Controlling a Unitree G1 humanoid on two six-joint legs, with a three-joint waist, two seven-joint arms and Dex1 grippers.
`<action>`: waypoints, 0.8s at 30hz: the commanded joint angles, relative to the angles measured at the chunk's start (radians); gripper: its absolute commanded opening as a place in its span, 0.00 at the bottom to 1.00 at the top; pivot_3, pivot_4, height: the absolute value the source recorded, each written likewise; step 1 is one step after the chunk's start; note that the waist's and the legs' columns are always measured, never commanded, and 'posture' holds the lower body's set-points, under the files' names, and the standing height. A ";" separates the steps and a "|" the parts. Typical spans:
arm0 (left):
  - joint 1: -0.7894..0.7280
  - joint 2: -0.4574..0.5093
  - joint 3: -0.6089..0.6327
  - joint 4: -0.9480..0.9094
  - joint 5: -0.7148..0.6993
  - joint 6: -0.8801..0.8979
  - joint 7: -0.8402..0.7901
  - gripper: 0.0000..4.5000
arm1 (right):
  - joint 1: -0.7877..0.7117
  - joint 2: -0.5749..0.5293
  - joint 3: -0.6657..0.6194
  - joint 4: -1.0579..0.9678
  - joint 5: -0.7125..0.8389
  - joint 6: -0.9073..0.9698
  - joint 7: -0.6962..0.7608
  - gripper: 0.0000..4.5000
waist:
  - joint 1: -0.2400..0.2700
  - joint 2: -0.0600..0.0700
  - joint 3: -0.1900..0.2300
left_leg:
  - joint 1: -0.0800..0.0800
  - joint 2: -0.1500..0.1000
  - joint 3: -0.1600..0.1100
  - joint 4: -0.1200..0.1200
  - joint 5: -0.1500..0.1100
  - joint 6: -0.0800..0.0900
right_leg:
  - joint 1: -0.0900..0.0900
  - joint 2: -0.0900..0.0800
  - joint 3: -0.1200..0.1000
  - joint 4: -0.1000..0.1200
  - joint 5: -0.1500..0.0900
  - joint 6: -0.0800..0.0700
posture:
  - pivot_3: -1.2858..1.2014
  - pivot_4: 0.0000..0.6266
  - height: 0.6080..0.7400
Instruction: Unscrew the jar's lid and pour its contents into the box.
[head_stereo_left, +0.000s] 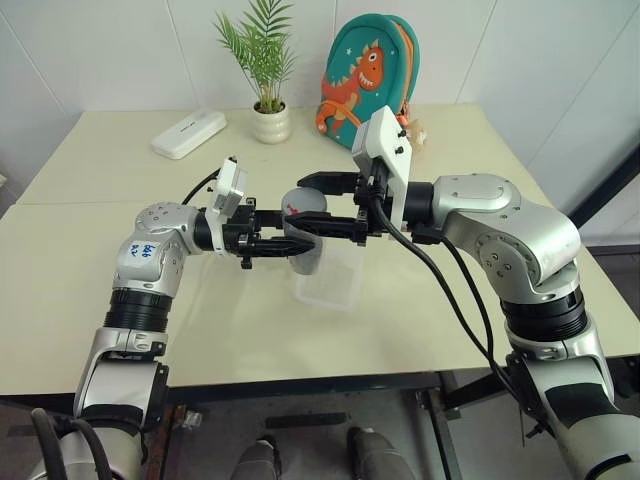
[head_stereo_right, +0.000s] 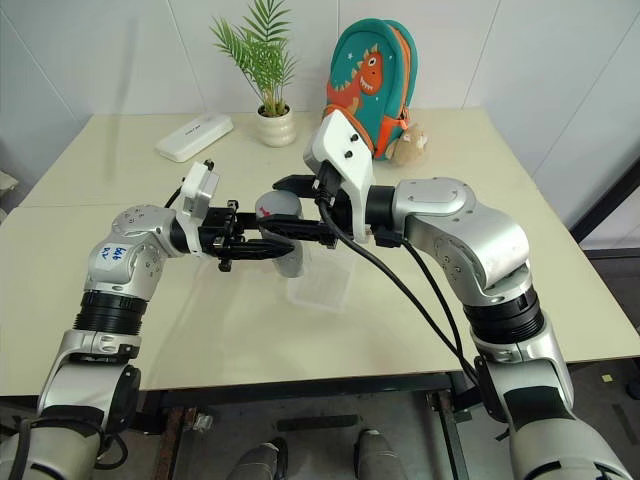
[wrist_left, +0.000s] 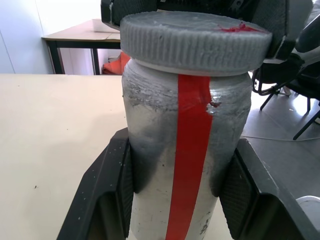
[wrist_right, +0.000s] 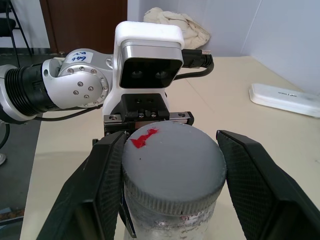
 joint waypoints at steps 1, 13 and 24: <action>0.058 0.022 -0.072 0.030 0.051 -0.008 -0.065 0.42 | -0.068 -0.040 -0.126 -0.027 -0.056 -0.117 -0.044 0.56 | 0.000 0.000 0.000 | 0.000 0.000 0.000 0.000 0.000 0.000 | 0.000 0.000 0.000 0.000 0.000 0.000 | 0.52 0.24 1.00; 0.064 0.038 -0.083 0.073 0.057 -0.060 -0.066 0.42 | -0.053 -0.077 -0.129 -0.015 -0.063 -0.141 -0.018 0.56 | 0.000 0.000 0.000 | 0.000 0.000 0.000 0.000 0.000 0.000 | 0.000 0.000 0.000 0.000 0.000 0.000 | 0.52 0.24 1.00; 0.042 0.029 -0.080 0.120 0.053 -0.078 -0.075 0.42 | -0.054 -0.065 -0.133 0.000 -0.031 -0.165 0.022 0.56 | 0.001 0.000 0.000 | 0.000 0.000 0.000 0.000 0.000 0.000 | 0.000 0.000 0.000 0.000 0.000 0.000 | 0.52 0.24 1.00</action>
